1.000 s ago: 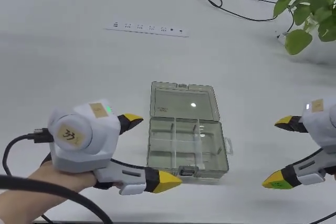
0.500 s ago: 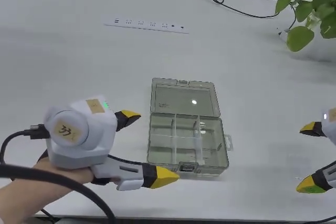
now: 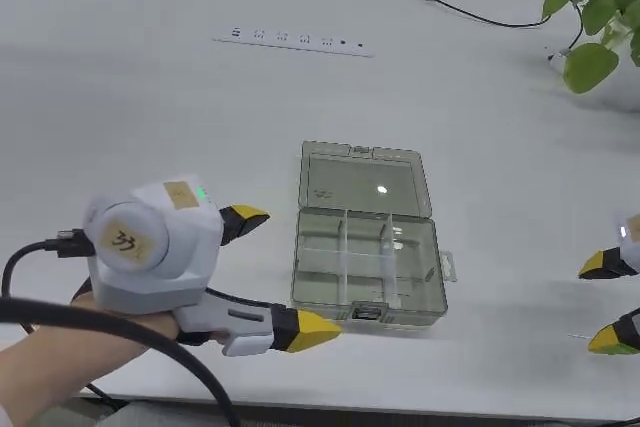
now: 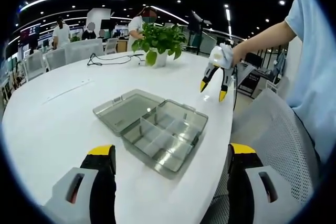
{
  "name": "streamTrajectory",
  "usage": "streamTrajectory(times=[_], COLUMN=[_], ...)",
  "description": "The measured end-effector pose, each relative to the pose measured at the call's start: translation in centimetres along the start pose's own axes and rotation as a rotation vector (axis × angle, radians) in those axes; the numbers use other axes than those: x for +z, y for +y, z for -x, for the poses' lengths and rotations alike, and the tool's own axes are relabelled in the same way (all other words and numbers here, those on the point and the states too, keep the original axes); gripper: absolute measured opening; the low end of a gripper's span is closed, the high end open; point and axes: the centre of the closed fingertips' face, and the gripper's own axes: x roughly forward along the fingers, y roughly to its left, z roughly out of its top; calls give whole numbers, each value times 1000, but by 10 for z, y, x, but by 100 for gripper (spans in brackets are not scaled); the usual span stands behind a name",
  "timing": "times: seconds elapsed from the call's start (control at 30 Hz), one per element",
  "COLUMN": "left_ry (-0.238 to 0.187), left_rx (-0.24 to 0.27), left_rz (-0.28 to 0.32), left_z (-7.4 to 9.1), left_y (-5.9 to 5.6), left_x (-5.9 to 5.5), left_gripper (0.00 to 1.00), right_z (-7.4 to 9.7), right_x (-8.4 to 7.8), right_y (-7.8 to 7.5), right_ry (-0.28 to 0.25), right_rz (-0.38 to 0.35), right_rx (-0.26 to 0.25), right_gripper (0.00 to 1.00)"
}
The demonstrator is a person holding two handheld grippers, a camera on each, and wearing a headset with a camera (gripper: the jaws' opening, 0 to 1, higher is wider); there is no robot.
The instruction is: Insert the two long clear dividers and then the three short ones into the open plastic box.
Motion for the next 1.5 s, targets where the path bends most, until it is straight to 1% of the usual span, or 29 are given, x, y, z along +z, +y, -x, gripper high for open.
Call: streamTrajectory(times=[0.07, 0.1, 0.13, 0.2, 0.27, 0.37, 0.47, 0.5, 0.57, 0.6, 0.63, 0.8, 0.87, 1.07, 1.2, 1.3, 1.5], left_ry=[2, 2, 2, 2, 0, -1, 2, 3, 1, 2, 2, 5, 2, -3, -10, 7, 0], left_rx=[-1, -1, -1, -1, -4, -7, -11, -11, -10, -10, -10, -15, -17, -14, -11, -15, -18], left_rz=[-1, 1, 0, -1, -1, -1, -4, -4, -1, -1, 0, -1, 1, 1, 9, -8, 0], left_z=[0, 0, -1, -1, -2, -4, -4, -4, -4, -4, -4, -5, -5, -6, -5, -5, -6], left_y=[0, 0, 0, 1, 1, 0, -1, -1, 0, 0, 0, -2, -2, -2, -1, -3, -4], left_x=[0, 0, 0, 1, 2, 3, 2, 2, 2, 2, 2, 0, 1, 3, 4, 0, 1], left_gripper=[89, 90, 89, 89, 89, 89, 89, 89, 89, 89, 88, 88, 88, 88, 88, 88, 87], right_z=[-1, -1, -2, -4, -4, -5, -8, -9, -12, -10, -9, -8, -8, -8, -9, -9, -8], right_x=[-1, -2, -6, -7, -7, -7, -9, -11, -15, -11, -12, -12, -12, -12, -13, -11, -5], right_y=[1, 0, 0, 0, 1, 0, 1, 3, 5, 5, 6, 4, 3, 3, 3, 4, 3], right_ry=[5, 12, 33, 40, 40, 43, 65, 80, 106, 88, 92, 87, 86, 91, 90, 79, 63], right_rz=[3, 16, 33, 53, 52, 66, 98, 126, 158, 152, 142, 141, 138, 145, 120, 105, 96], right_rx=[16, 13, 10, 13, 20, 13, 11, 15, 15, 12, 11, 13, 12, 7, 0, -2, -14], right_gripper=[48, 45, 43, 43, 42, 41, 40, 40, 38, 38, 37, 36, 33, 33, 32, 32, 32])
